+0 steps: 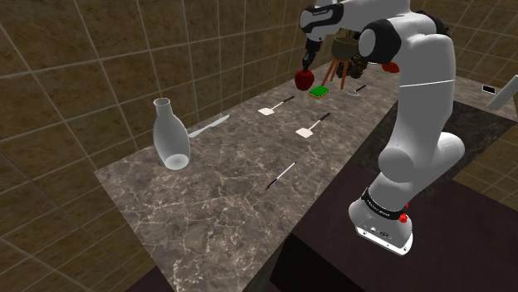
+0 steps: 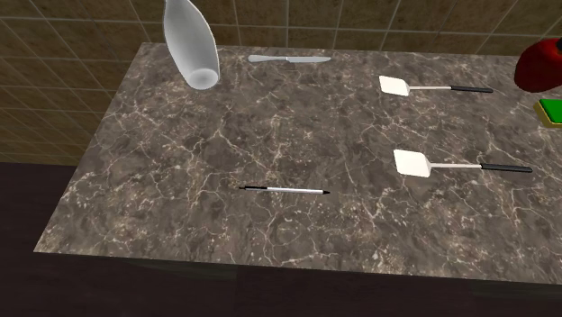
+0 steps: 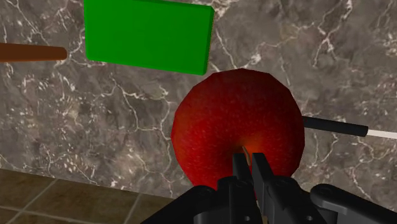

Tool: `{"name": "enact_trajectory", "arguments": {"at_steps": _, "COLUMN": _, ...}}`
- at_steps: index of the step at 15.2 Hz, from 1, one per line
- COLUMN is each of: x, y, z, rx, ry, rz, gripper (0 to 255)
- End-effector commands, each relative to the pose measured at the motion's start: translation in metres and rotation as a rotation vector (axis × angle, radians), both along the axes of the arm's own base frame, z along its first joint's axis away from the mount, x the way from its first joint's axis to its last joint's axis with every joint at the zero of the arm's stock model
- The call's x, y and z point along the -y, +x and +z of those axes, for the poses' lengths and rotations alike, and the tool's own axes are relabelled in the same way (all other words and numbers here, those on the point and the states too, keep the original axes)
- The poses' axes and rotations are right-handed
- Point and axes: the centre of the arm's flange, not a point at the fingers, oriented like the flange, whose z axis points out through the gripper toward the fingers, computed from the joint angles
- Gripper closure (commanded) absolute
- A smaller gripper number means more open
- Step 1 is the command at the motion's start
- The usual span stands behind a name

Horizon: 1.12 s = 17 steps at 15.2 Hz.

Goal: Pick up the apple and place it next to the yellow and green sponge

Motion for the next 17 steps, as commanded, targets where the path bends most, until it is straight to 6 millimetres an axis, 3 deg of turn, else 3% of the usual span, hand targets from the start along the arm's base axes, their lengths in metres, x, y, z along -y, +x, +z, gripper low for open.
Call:
{"name": "enact_trajectory", "arguments": {"at_steps": 1, "x": 0.000, "y": -0.001, "z": -0.010, "rx": 0.001, "ry": 0.000, "rz": 0.000, "gripper": 255}}
{"name": "enact_trajectory", "arguments": {"at_steps": 3, "x": 0.000, "y": -0.001, "z": -0.022, "rx": 0.001, "ry": 0.000, "rz": 0.000, "gripper": 255}}
{"name": "enact_trajectory", "arguments": {"at_steps": 11, "x": 0.000, "y": -0.001, "z": -0.022, "rx": 0.001, "ry": 0.000, "rz": 0.000, "gripper": 255}}
{"name": "enact_trajectory", "arguments": {"at_steps": 12, "x": 0.000, "y": -0.001, "z": -0.022, "rx": 0.001, "ry": 0.000, "rz": 0.000, "gripper": 0}}
{"name": "enact_trajectory", "arguments": {"at_steps": 17, "x": 0.000, "y": -0.001, "z": -0.022, "rx": 0.001, "ry": 0.000, "rz": 0.000, "gripper": 0}}
